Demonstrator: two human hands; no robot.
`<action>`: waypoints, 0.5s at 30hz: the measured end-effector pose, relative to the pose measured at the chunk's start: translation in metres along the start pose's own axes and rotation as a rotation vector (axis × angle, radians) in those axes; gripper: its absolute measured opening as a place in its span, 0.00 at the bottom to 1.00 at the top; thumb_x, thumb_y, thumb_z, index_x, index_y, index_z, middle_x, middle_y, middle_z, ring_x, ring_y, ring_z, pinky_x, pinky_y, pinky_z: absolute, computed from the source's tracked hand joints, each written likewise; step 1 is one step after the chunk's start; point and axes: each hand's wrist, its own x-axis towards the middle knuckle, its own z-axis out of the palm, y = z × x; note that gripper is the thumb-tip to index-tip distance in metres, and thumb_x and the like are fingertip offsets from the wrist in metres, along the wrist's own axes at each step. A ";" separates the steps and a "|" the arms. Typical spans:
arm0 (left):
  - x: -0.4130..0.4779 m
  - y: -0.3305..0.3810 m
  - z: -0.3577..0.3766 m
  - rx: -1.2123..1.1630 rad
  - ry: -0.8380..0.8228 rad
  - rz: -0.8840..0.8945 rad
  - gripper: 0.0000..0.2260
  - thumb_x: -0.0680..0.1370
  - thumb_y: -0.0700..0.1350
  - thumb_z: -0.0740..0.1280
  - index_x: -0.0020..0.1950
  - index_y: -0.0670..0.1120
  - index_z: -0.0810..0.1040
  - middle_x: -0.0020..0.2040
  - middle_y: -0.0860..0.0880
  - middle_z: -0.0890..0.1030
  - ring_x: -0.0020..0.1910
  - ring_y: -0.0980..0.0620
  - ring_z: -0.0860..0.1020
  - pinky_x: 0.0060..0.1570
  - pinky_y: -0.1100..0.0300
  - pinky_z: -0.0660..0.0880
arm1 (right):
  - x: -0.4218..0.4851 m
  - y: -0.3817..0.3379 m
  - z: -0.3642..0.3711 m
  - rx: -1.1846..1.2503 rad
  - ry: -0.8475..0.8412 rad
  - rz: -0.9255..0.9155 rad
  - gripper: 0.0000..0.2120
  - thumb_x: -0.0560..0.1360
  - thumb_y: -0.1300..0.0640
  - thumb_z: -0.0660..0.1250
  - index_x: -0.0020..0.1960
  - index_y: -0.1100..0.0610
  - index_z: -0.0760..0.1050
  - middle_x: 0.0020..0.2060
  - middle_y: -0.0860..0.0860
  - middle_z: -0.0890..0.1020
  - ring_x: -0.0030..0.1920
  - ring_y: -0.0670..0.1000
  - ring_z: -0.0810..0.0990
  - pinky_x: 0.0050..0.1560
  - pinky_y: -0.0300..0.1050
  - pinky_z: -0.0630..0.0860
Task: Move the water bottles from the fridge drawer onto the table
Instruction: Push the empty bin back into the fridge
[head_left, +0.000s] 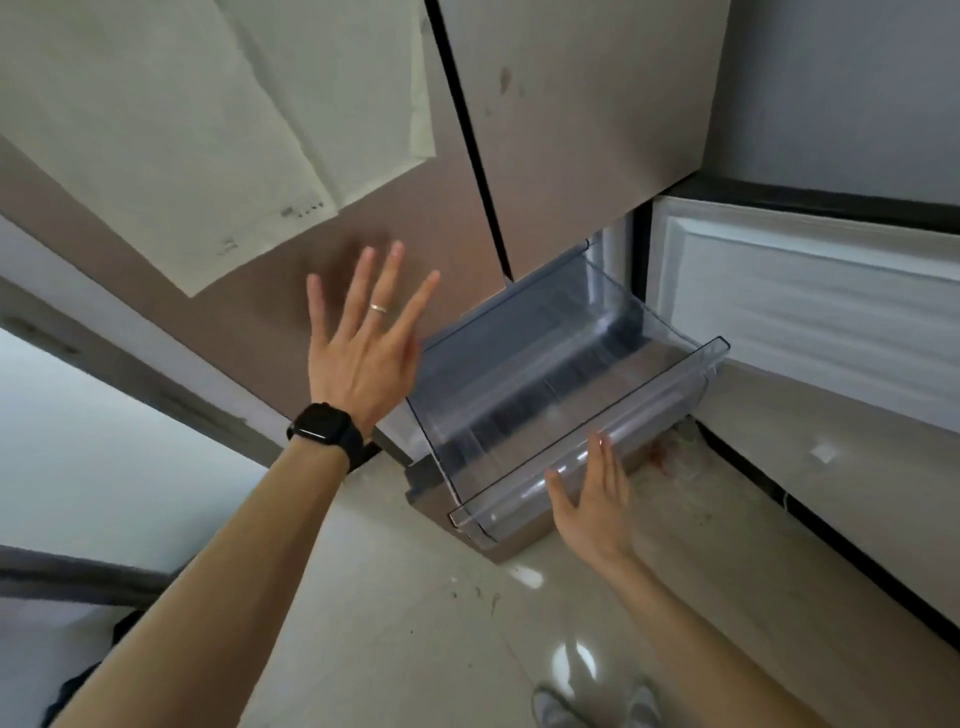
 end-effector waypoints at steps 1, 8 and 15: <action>0.006 -0.006 0.007 0.013 0.001 0.023 0.31 0.80 0.48 0.62 0.82 0.58 0.55 0.83 0.48 0.49 0.81 0.47 0.46 0.73 0.37 0.31 | 0.002 0.000 0.006 -0.005 0.029 0.001 0.41 0.79 0.36 0.56 0.80 0.47 0.34 0.80 0.46 0.38 0.80 0.53 0.40 0.74 0.49 0.40; 0.011 -0.023 0.041 0.191 0.151 0.112 0.27 0.82 0.54 0.55 0.82 0.57 0.54 0.82 0.50 0.51 0.81 0.52 0.40 0.74 0.39 0.33 | 0.013 0.009 0.044 0.016 0.158 -0.035 0.42 0.77 0.29 0.44 0.76 0.50 0.24 0.77 0.45 0.29 0.78 0.49 0.32 0.78 0.53 0.41; 0.012 -0.026 0.054 0.294 0.231 0.145 0.29 0.81 0.56 0.55 0.82 0.57 0.54 0.82 0.49 0.39 0.81 0.49 0.38 0.73 0.39 0.31 | 0.028 0.014 0.054 -0.113 0.124 -0.036 0.43 0.77 0.28 0.37 0.77 0.55 0.27 0.78 0.54 0.32 0.78 0.56 0.33 0.77 0.61 0.40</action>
